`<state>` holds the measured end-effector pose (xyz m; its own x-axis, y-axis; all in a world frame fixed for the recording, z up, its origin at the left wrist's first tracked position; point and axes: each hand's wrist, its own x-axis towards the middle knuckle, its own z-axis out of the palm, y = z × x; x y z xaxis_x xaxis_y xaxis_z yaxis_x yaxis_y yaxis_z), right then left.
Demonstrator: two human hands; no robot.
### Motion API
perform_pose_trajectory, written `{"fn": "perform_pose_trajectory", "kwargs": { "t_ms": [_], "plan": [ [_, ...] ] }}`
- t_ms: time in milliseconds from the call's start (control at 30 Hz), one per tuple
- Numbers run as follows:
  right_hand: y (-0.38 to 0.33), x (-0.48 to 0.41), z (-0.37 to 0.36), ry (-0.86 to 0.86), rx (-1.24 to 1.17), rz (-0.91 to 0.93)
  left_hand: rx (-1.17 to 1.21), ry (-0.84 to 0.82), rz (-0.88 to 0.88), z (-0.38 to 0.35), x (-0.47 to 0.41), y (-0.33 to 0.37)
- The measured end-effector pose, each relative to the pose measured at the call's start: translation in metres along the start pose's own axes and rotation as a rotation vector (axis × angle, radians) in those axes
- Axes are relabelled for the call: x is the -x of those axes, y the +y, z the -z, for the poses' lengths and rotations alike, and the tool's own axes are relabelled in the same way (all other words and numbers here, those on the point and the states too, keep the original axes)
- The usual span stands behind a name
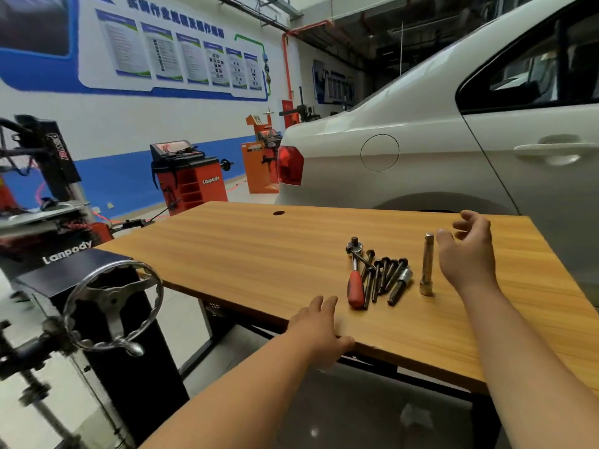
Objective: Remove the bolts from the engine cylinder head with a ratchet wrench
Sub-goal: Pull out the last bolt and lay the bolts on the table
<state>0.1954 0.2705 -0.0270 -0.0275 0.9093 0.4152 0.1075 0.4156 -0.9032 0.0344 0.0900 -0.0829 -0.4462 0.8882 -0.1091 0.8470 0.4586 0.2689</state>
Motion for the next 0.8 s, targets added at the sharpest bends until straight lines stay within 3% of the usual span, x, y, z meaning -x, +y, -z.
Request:
{"fn": "perform_pose_trajectory", "kwargs": {
  "t_ms": [167, 233, 333, 467, 600, 700, 800],
  "plan": [
    [-0.043, 0.056, -0.032, 0.0, -0.027, 0.207, 0.11, -0.046, -0.057, 0.011, 0.024, -0.018],
    [-0.065, 0.1, -0.07, -0.193, -0.012, 0.372, 0.096, -0.03, -0.061, 0.02, 0.042, -0.04],
    [-0.107, 0.169, -0.152, -0.639, -0.036, 0.477, -0.053, 0.116, 0.039, 0.052, 0.077, -0.104],
    [-0.184, 0.257, -0.271, -0.949, 0.045, 0.497, -0.127, 0.42, 0.305, 0.135, 0.157, -0.239],
    [-0.279, 0.351, -0.369, -1.126, 0.083, 0.695, -0.012, 0.825, 0.605, 0.229, 0.292, -0.361],
    [-0.346, 0.414, -0.424, -1.243, 0.126, 0.807, -0.037, 0.898, 0.911, 0.27, 0.402, -0.431],
    [-0.385, 0.458, -0.466, -1.358, 0.19, 0.769, -0.039, 0.902, 1.249, 0.277, 0.502, -0.484]
  ]
}}
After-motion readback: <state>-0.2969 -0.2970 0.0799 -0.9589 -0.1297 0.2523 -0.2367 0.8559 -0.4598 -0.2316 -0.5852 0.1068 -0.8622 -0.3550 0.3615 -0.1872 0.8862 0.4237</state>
